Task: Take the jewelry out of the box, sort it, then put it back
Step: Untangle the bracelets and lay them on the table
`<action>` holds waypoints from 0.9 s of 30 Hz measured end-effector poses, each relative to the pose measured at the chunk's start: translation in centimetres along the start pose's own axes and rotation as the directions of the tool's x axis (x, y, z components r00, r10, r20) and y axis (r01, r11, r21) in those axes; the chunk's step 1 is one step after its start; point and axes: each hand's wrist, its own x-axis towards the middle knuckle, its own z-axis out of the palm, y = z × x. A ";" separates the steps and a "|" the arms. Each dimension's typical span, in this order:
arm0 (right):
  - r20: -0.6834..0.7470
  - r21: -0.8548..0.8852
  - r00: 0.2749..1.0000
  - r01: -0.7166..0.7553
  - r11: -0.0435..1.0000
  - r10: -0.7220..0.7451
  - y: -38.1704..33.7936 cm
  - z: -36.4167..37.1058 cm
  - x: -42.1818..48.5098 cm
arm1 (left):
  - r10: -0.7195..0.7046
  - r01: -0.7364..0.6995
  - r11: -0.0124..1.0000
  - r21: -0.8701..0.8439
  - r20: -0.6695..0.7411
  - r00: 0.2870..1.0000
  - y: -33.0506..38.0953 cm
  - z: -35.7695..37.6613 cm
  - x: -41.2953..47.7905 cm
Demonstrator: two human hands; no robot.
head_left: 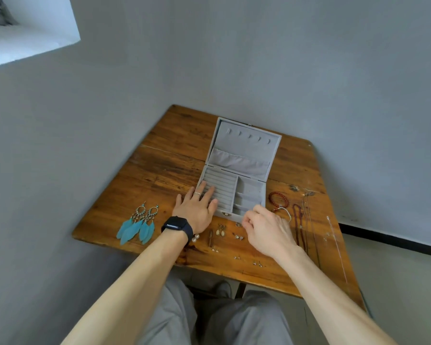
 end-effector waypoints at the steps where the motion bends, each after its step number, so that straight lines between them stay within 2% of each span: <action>1: -0.021 0.068 0.999 -0.035 0.997 0.036 0.3 -0.7 -0.2 | 0.000 0.000 1.000 0.001 0.002 1.000 0.0 -0.1 0.0; 5: -0.116 0.357 0.974 -0.143 0.923 0.196 1.5 -3.7 -1.9 | 0.001 -0.001 1.000 0.005 0.036 0.999 0.0 -0.4 -0.1; 8: -0.164 0.587 0.935 -0.164 0.793 0.314 2.3 -6.0 -3.8 | -0.006 0.005 0.999 0.037 0.042 0.999 0.4 -1.2 -0.4; 10: -0.146 0.674 0.927 -0.162 0.721 0.345 2.9 -7.1 -5.0 | 0.073 -0.063 0.991 0.117 -0.081 0.994 1.8 -1.9 -0.9; 12: -0.097 0.743 0.928 -0.174 0.647 0.360 3.6 -7.7 -6.1 | 0.235 -0.219 0.971 0.097 -0.208 0.949 4.6 -2.5 -1.7; 14: -0.038 0.773 0.931 -0.203 0.602 0.363 4.2 -7.8 -7.3 | 0.353 -0.373 0.926 -0.059 -0.213 0.911 8.3 -2.8 -3.0; 15: -0.015 0.769 0.934 -0.218 0.601 0.358 4.5 -7.7 -8.0 | 0.385 -0.409 0.895 -0.177 -0.157 0.909 10.1 -2.7 -3.7; 17: 0.031 0.751 0.940 -0.246 0.613 0.340 4.9 -7.2 -9.2 | 0.428 -0.396 0.832 -0.388 -0.003 0.904 12.9 -2.4 -5.0; 18: 0.051 0.747 0.942 -0.256 0.614 0.332 5.0 -6.9 -9.7 | 0.446 -0.388 0.810 -0.440 0.033 0.894 13.8 -2.0 -5.4; 22: 0.074 0.743 0.933 -0.288 0.604 0.353 5.2 -5.9 -11.6 | 0.459 -0.383 0.757 -0.529 0.015 0.888 14.6 -0.2 -6.7; 27: 0.125 0.739 0.909 -0.352 0.575 0.397 5.3 -4.4 -13.7 | 0.405 -0.317 0.761 -0.566 0.033 0.914 14.1 1.8 -8.3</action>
